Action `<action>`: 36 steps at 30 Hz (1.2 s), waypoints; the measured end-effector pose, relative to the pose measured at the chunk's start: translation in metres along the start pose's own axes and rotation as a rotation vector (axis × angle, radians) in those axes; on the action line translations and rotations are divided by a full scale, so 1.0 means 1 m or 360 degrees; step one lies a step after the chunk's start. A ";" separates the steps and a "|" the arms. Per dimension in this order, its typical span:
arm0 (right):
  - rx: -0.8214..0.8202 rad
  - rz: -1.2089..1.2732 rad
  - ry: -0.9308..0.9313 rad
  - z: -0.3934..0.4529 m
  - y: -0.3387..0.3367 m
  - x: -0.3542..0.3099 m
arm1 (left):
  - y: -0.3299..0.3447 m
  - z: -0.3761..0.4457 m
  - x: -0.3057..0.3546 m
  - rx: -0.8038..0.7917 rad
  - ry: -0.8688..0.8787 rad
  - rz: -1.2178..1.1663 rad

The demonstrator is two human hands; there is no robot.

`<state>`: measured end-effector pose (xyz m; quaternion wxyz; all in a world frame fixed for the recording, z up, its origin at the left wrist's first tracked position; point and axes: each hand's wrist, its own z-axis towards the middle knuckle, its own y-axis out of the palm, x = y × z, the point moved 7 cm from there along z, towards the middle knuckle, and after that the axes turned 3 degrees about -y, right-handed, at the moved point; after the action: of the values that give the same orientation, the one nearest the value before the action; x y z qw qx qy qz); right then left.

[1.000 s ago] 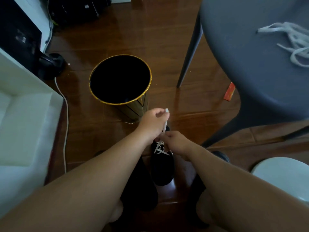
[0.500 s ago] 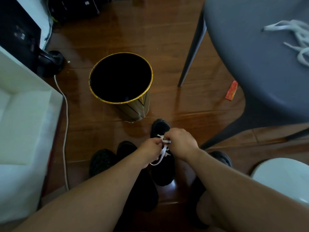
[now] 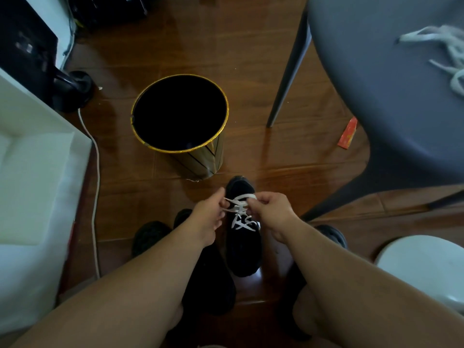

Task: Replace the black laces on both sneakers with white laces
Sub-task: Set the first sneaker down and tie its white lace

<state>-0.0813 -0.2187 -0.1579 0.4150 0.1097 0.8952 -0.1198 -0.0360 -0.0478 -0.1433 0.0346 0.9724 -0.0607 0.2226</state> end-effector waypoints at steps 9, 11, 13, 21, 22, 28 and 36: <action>0.0414 0.0360 0.0553 -0.005 -0.037 0.053 | -0.046 0.031 -0.004 0.0294 -0.0157 -0.1040; 0.0518 0.0476 0.0624 -0.009 -0.045 0.063 | -0.063 0.037 -0.011 0.0455 -0.0160 -0.1037; 0.0458 0.0662 0.0701 -0.008 -0.039 0.066 | -0.060 0.035 -0.011 0.0455 -0.0094 -0.0976; 0.0214 0.1089 0.0514 -0.002 -0.010 0.015 | 0.040 0.014 -0.011 -0.0126 0.0696 0.1701; 0.0199 0.1078 0.0489 -0.001 -0.008 0.011 | 0.049 0.012 -0.019 -0.0174 0.0730 0.1920; -0.0078 -0.0443 -0.0055 -0.004 -0.003 0.006 | 0.042 0.017 -0.030 0.0030 0.0742 0.1563; -0.0053 -0.0962 -0.0262 -0.013 -0.010 0.020 | 0.030 0.022 -0.021 -0.0017 -0.0079 0.0212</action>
<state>-0.1063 -0.2223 -0.1644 0.4334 -0.1785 0.8524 -0.2316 -0.0496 -0.0772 -0.1706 0.0235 0.9712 -0.1274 0.1999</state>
